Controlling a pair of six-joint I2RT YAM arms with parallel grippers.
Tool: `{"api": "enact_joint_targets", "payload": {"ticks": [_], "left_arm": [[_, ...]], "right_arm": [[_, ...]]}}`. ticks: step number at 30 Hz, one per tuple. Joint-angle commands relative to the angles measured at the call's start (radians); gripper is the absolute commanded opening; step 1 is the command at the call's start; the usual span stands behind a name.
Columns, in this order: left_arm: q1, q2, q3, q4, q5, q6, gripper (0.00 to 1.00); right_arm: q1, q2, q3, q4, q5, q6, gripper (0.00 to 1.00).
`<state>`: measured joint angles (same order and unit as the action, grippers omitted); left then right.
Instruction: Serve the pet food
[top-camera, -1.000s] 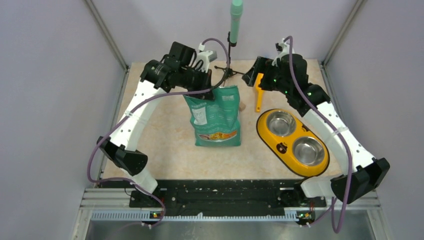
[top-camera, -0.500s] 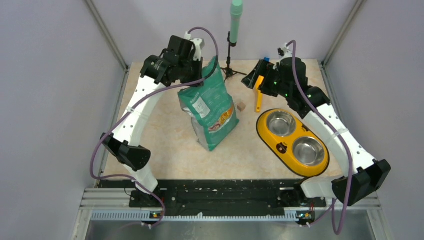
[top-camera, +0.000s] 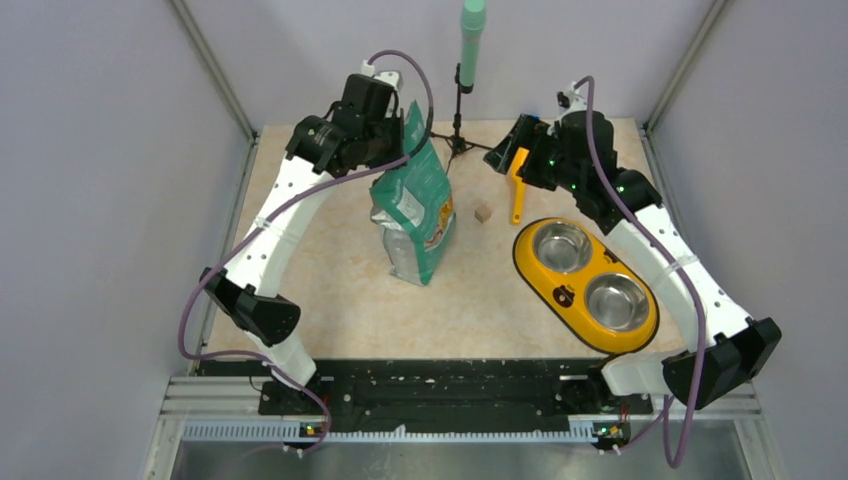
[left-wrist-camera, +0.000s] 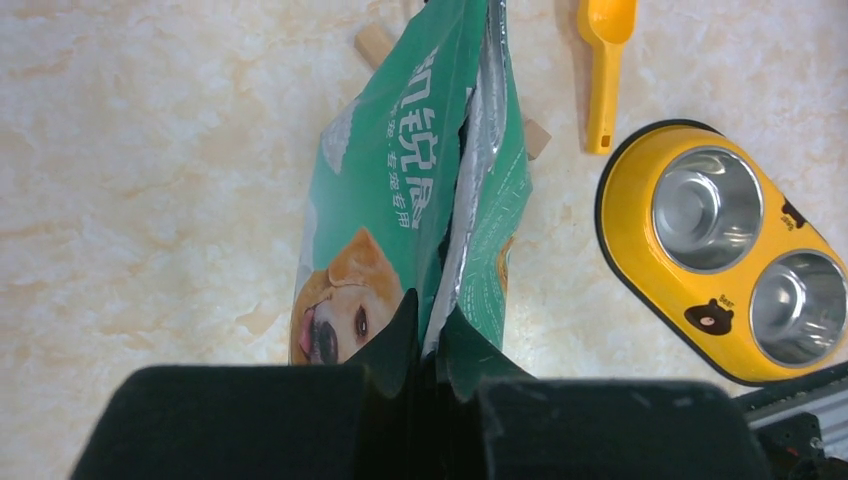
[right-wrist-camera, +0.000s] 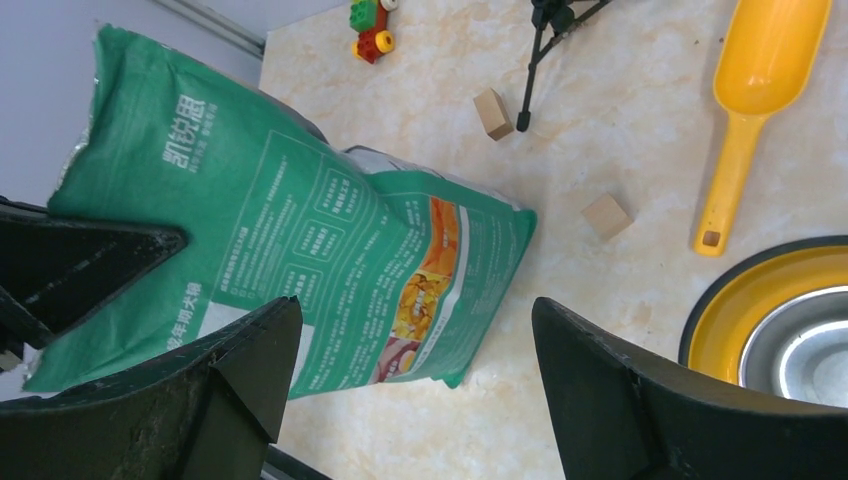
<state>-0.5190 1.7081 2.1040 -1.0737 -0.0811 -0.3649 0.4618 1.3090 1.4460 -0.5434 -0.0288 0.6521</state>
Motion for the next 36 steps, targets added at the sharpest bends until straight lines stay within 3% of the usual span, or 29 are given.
{"api": "enact_joint_targets", "payload": {"ticks": [1, 6, 15, 18, 21, 24, 31, 34, 36], "left_arm": [[-0.058, -0.109, 0.068, 0.325, -0.172, 0.003, 0.0], [-0.141, -0.039, 0.095, 0.322, -0.236, -0.019, 0.0], [-0.159, -0.002, 0.066, 0.405, -0.018, -0.099, 0.0], [-0.159, 0.009, 0.106, 0.378, -0.056, -0.117, 0.0], [-0.158, 0.011, 0.137, 0.344, -0.211, -0.197, 0.0], [-0.158, 0.003, 0.127, 0.36, -0.279, -0.264, 0.0], [-0.158, 0.02, 0.118, 0.394, -0.186, -0.251, 0.01], [-0.158, 0.014, 0.101, 0.414, -0.113, -0.227, 0.46], [-0.155, 0.004, 0.099, 0.424, -0.079, -0.211, 0.64]], "right_arm": [[0.006, 0.004, 0.071, -0.013, -0.008, 0.008, 0.87], [0.006, 0.0, 0.095, -0.03, -0.017, 0.003, 0.87], [0.006, -0.025, 0.081, 0.039, -0.124, 0.026, 0.8], [0.006, -0.036, 0.052, 0.079, -0.146, 0.05, 0.76], [0.006, -0.021, 0.065, 0.078, -0.17, 0.037, 0.73], [0.006, 0.008, 0.111, 0.047, -0.182, 0.025, 0.73], [0.006, 0.018, 0.141, 0.057, -0.186, 0.036, 0.76], [0.006, 0.02, 0.143, 0.055, -0.195, 0.036, 0.76], [0.007, 0.017, 0.141, 0.056, -0.197, 0.037, 0.76]]}}
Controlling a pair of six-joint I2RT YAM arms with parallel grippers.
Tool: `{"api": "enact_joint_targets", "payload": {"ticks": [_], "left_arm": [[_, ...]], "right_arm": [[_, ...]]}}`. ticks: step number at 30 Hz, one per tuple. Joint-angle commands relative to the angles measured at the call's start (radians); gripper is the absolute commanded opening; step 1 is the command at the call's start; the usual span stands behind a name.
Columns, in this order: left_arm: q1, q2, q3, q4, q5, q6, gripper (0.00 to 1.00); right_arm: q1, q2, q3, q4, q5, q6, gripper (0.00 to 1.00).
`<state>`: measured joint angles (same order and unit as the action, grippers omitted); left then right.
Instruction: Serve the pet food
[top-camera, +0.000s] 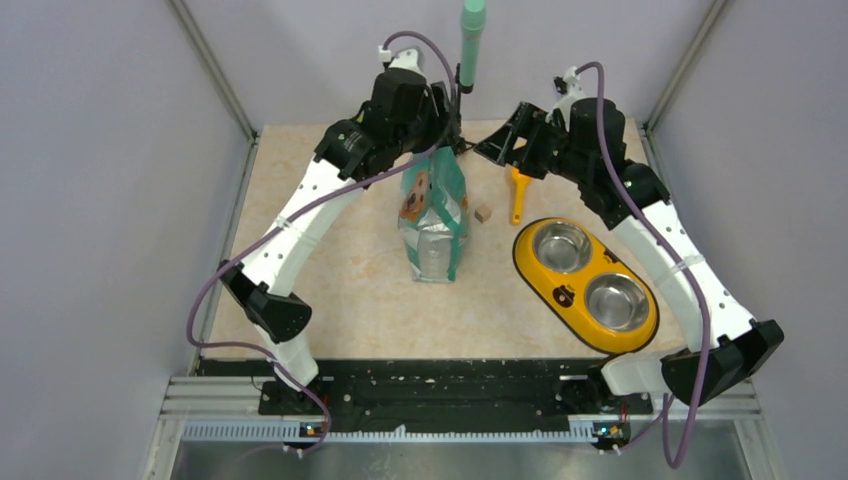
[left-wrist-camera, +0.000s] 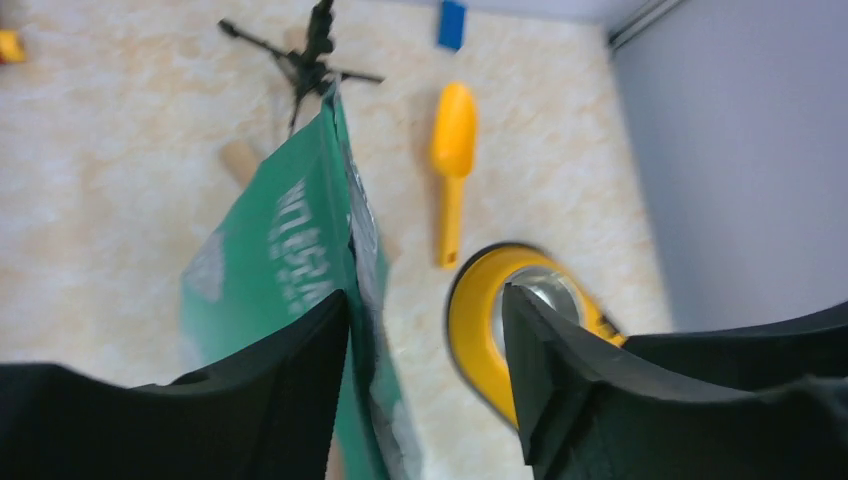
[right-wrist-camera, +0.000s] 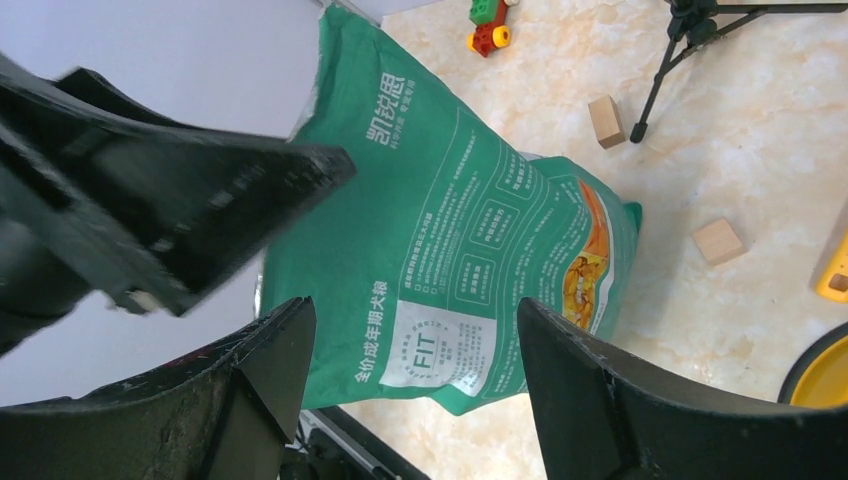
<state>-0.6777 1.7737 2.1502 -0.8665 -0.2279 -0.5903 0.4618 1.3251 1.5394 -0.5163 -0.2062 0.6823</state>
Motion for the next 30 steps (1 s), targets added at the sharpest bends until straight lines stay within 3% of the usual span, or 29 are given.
{"api": "enact_joint_targets", "payload": {"ticks": [1, 4, 9, 14, 18, 25, 30], "left_arm": [[0.006, -0.068, 0.051, 0.224, 0.085, 0.02, 0.71], [0.012, -0.089, 0.049, 0.249, 0.14, 0.057, 0.8], [0.051, -0.13, 0.065, 0.217, 0.163, 0.066, 0.8], [0.194, -0.192, 0.018, 0.153, 0.256, -0.023, 0.69], [0.302, -0.264, -0.122, 0.171, 0.364, -0.061, 0.61], [0.331, -0.276, -0.258, 0.263, 0.577, -0.099, 0.62], [0.332, -0.256, -0.304, 0.303, 0.641, -0.12, 0.6]], "right_arm": [[0.006, -0.002, 0.046, 0.031, -0.021, 0.008, 0.76], [0.006, -0.003, 0.042, 0.046, -0.03, 0.011, 0.75], [0.015, 0.013, 0.055, 0.071, -0.081, 0.021, 0.74], [0.076, 0.059, 0.11, 0.056, -0.066, 0.002, 0.73], [0.112, 0.108, 0.151, 0.056, -0.063, -0.001, 0.7], [0.135, 0.199, 0.23, 0.059, -0.089, 0.002, 0.63], [0.141, 0.233, 0.256, 0.063, -0.096, 0.004, 0.6]]}}
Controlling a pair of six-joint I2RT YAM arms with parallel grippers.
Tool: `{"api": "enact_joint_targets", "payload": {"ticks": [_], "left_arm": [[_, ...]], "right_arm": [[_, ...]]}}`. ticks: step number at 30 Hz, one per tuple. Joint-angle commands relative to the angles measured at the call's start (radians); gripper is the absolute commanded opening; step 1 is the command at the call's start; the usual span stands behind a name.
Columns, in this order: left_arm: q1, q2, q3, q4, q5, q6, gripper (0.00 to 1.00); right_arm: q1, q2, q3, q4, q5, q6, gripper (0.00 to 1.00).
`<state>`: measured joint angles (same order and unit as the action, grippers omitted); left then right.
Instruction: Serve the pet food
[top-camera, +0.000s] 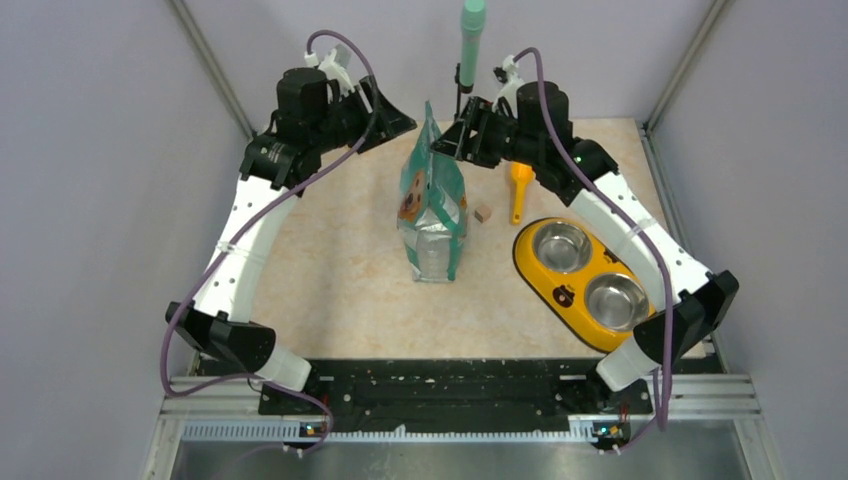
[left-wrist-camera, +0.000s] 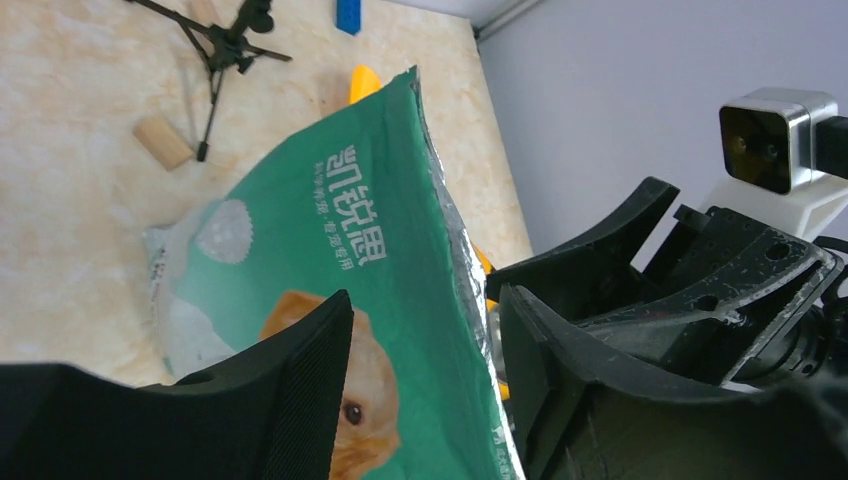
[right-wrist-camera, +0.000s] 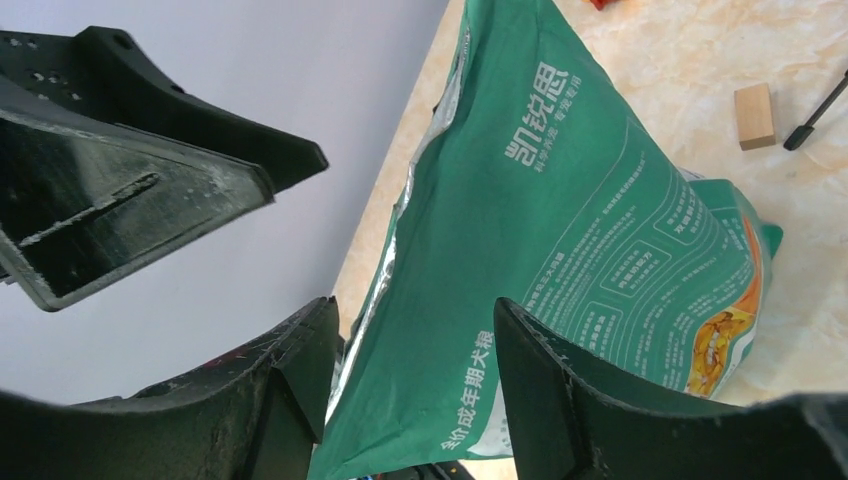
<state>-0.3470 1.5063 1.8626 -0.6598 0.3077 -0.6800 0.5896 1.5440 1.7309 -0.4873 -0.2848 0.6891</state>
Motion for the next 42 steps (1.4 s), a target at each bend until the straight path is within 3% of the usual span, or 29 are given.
{"api": "enact_joint_targets", "payload": {"ticks": [1, 7, 15, 22, 28, 30, 34, 37, 39, 41, 42], "left_arm": [[0.002, 0.018, -0.022, 0.104, 0.119, -0.038, 0.58], [0.0, 0.034, -0.052, 0.141, 0.145, -0.057, 0.51], [0.001, 0.051, -0.051, 0.12, 0.146, -0.047, 0.49], [0.0, 0.072, -0.036, 0.089, 0.145, -0.032, 0.47], [0.001, 0.092, -0.03, 0.094, 0.166, -0.035, 0.46], [0.0, 0.099, -0.027, 0.092, 0.174, -0.035, 0.46], [0.0, 0.103, -0.03, 0.099, 0.175, -0.038, 0.45], [0.0, 0.11, -0.025, 0.103, 0.18, -0.037, 0.45], [0.001, 0.116, -0.022, 0.101, 0.186, -0.037, 0.43], [0.001, 0.119, -0.022, 0.102, 0.189, -0.038, 0.4], [0.001, 0.119, -0.023, 0.101, 0.191, -0.038, 0.37]], "right_arm": [[0.013, 0.019, 0.066, 0.036, -0.016, -0.002, 0.59], [0.013, 0.048, 0.084, 0.045, -0.014, 0.006, 0.52], [0.014, 0.068, 0.09, 0.05, -0.003, 0.012, 0.47], [0.013, 0.059, 0.068, 0.096, -0.006, 0.039, 0.35], [0.013, 0.077, 0.078, 0.086, 0.002, 0.04, 0.17], [0.013, 0.087, 0.083, 0.073, 0.002, 0.037, 0.18], [0.013, 0.099, 0.085, 0.056, 0.003, 0.033, 0.37], [0.013, 0.109, 0.091, 0.053, -0.001, 0.033, 0.36], [0.013, 0.112, 0.096, 0.055, -0.002, 0.03, 0.24], [0.013, 0.11, 0.096, 0.056, 0.003, 0.032, 0.0], [0.012, 0.11, 0.095, 0.058, 0.006, 0.032, 0.0]]}}
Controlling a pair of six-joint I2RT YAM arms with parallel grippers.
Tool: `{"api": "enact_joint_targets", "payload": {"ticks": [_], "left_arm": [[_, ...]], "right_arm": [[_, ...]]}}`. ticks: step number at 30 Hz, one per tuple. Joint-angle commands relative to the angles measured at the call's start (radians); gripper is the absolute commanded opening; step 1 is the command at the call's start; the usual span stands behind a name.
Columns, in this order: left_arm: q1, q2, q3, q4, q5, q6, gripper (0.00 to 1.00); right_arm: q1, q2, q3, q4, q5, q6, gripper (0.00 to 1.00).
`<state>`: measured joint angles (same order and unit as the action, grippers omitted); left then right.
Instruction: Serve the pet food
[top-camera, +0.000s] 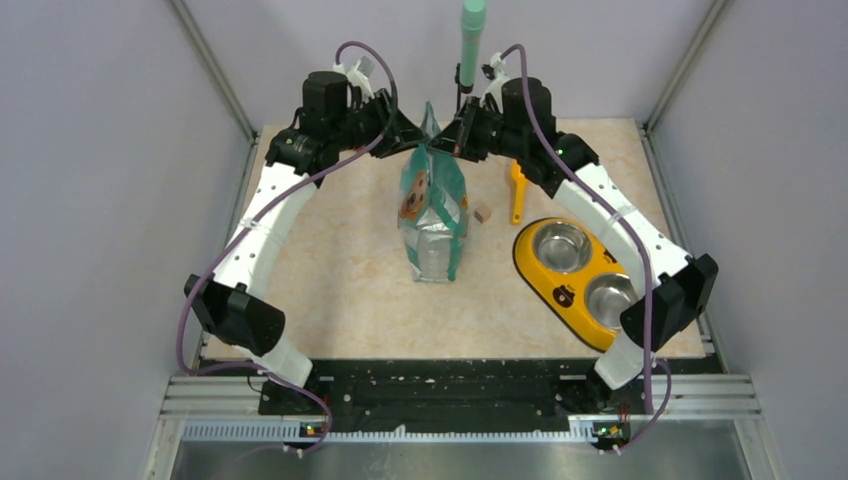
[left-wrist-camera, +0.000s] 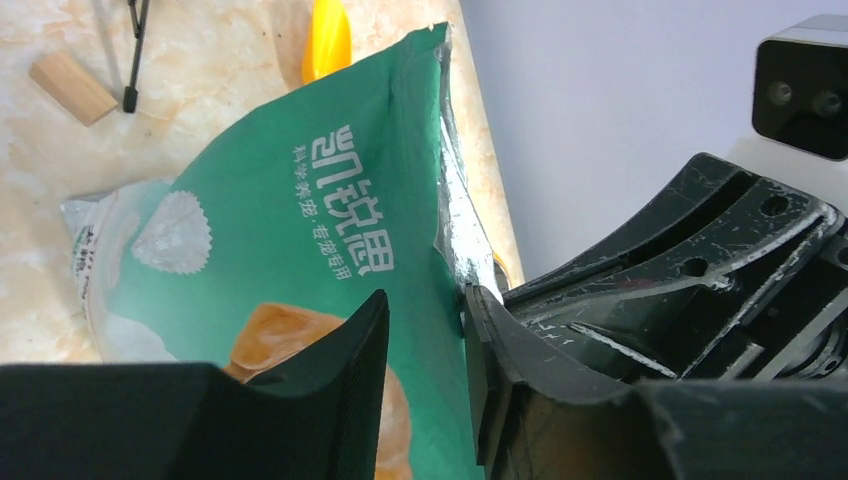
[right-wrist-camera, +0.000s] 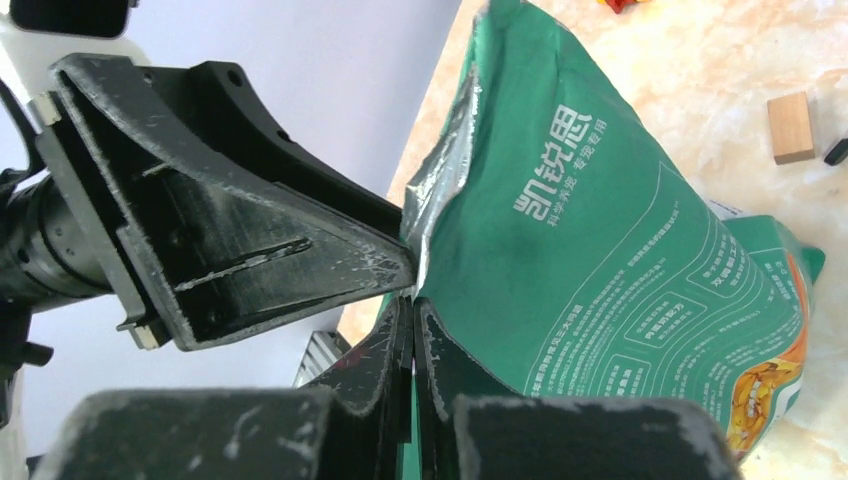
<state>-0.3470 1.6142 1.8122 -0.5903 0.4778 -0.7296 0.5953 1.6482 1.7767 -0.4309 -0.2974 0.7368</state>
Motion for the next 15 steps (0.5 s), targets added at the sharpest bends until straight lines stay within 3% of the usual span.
{"api": "enact_joint_targets", "payload": {"ticks": [1, 4, 7, 15], "left_arm": [[0.0, 0.012, 0.028, 0.032, 0.02, 0.012, 0.34], [0.0, 0.013, 0.026, 0.033, 0.02, 0.014, 0.24], [0.001, 0.016, 0.025, 0.037, 0.032, 0.015, 0.0], [0.002, 0.011, 0.059, -0.043, -0.087, 0.058, 0.0]], "right_arm": [[0.006, 0.003, 0.046, 0.005, 0.022, -0.014, 0.0], [0.006, -0.012, 0.028, 0.021, 0.035, -0.008, 0.0], [0.005, -0.025, 0.02, 0.023, 0.055, -0.008, 0.0], [0.003, -0.083, 0.022, -0.059, 0.194, -0.035, 0.0]]}}
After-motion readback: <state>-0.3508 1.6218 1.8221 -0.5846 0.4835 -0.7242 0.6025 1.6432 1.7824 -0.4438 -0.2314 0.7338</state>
